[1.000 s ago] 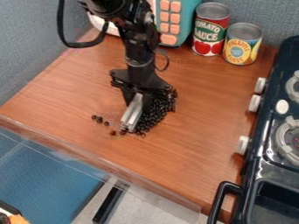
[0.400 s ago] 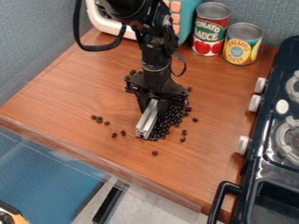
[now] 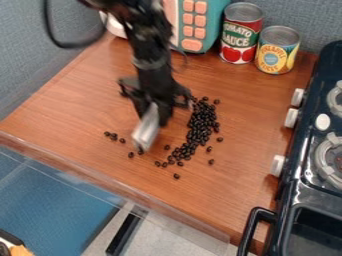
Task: Sweep into pile
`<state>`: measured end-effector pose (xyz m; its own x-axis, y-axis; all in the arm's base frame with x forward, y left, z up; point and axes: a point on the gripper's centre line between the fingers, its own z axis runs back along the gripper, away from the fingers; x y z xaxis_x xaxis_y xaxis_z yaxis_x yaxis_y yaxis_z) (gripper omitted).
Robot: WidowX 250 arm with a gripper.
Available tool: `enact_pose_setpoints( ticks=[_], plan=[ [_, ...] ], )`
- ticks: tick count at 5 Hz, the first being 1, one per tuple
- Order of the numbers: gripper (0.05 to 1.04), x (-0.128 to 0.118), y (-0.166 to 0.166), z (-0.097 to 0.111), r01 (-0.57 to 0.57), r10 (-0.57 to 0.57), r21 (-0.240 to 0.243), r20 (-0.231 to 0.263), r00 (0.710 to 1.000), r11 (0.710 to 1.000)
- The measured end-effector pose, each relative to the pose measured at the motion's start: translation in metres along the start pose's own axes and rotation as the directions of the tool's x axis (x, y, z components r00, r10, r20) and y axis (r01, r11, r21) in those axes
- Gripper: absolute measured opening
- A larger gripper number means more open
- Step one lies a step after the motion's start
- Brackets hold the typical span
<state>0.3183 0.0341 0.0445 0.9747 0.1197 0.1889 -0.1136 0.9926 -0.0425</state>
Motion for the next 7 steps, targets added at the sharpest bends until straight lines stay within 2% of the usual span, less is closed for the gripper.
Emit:
enact_pose_setpoints(
  ticks=[1, 2, 3, 4, 5, 6, 7],
  plan=[
    [0.390, 0.002, 0.017, 0.012, -0.013, 0.013, -0.010, 0.030, 0.999, 1.000],
    [0.389, 0.004, 0.037, 0.013, -0.003, 0.002, 0.030, 0.052, 0.999, 1.000],
    [0.390, 0.011, 0.055, 0.009, 0.050, -0.065, 0.145, 0.100, 0.993, 0.988],
    [0.389, 0.009, 0.064, -0.002, 0.106, -0.125, 0.200, 0.085, 0.989, 0.974],
    [0.389, 0.000, 0.074, -0.023, 0.143, -0.149, 0.233, 0.009, 0.989, 0.962],
    [0.390, -0.003, 0.081, -0.027, 0.155, -0.152, 0.263, -0.032, 0.988, 0.952],
    [0.389, -0.005, 0.087, -0.027, 0.138, -0.129, 0.257, -0.051, 0.990, 0.956]
  ],
)
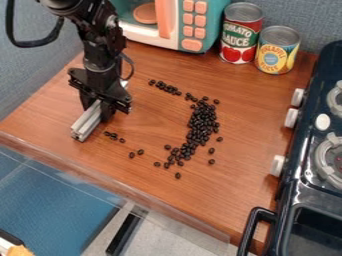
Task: Sweep into pile
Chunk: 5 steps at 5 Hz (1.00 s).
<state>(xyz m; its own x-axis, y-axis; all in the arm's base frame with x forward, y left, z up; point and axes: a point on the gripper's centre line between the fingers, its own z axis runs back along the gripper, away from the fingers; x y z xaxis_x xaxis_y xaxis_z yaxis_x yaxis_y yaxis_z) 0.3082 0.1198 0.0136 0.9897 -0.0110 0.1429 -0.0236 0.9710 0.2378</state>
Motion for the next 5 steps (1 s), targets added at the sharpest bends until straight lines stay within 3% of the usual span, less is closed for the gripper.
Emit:
enact_pose_setpoints(
  ticks=[2, 5],
  plan=[
    [0.389, -0.008, -0.016, -0.002, 0.005, -0.005, -0.022, -0.004, 1.000, 1.000],
    [0.389, -0.008, -0.056, 0.005, -0.029, 0.027, -0.120, -0.024, 0.999, 0.992]
  ],
)
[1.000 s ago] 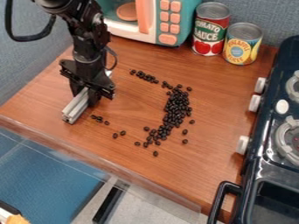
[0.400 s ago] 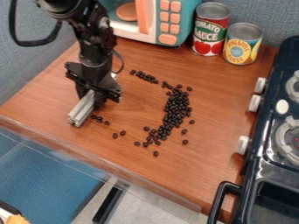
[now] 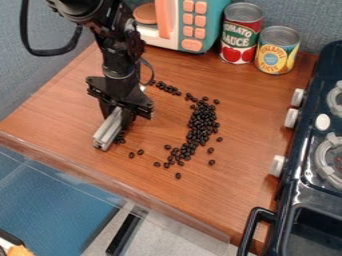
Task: Sweep into pile
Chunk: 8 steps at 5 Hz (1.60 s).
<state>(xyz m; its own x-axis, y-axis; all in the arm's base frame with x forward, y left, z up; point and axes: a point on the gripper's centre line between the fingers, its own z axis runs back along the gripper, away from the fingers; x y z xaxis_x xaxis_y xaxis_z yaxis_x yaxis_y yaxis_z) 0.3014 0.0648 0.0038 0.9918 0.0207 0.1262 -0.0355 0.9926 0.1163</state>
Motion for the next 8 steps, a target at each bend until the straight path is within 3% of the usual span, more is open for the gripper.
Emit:
enact_pose_setpoints(
  ticks=[1, 4, 8],
  plan=[
    [0.389, 0.004, -0.008, 0.000, 0.009, -0.009, 0.017, 0.019, 1.000, 1.000],
    [0.389, -0.002, -0.036, 0.003, 0.042, -0.042, 0.006, 0.038, 0.998, 0.999],
    [0.389, -0.025, -0.073, 0.010, 0.079, -0.079, -0.061, 0.009, 0.997, 0.995]
  ],
)
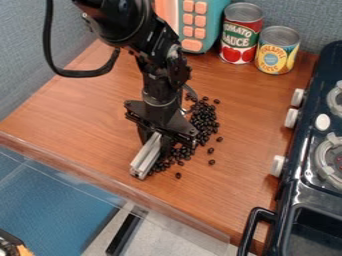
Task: Sweep into pile
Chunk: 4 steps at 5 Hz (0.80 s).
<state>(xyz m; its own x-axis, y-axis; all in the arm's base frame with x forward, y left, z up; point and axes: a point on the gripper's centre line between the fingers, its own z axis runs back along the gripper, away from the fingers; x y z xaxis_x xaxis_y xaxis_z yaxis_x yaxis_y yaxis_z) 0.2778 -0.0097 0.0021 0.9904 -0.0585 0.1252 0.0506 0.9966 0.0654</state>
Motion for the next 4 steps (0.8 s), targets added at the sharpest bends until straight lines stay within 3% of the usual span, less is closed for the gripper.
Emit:
enact_pose_setpoints(
  ticks=[2, 3, 4],
  plan=[
    [0.389, -0.004, 0.018, 0.006, -0.075, 0.075, 0.005, -0.032, 0.997, 0.997],
    [0.389, 0.008, 0.052, 0.031, -0.249, 0.249, 0.006, 0.027, 0.968, 0.969],
    [0.389, 0.012, 0.074, 0.053, -0.338, 0.337, 0.002, 0.054, 0.940, 0.941]
  ],
)
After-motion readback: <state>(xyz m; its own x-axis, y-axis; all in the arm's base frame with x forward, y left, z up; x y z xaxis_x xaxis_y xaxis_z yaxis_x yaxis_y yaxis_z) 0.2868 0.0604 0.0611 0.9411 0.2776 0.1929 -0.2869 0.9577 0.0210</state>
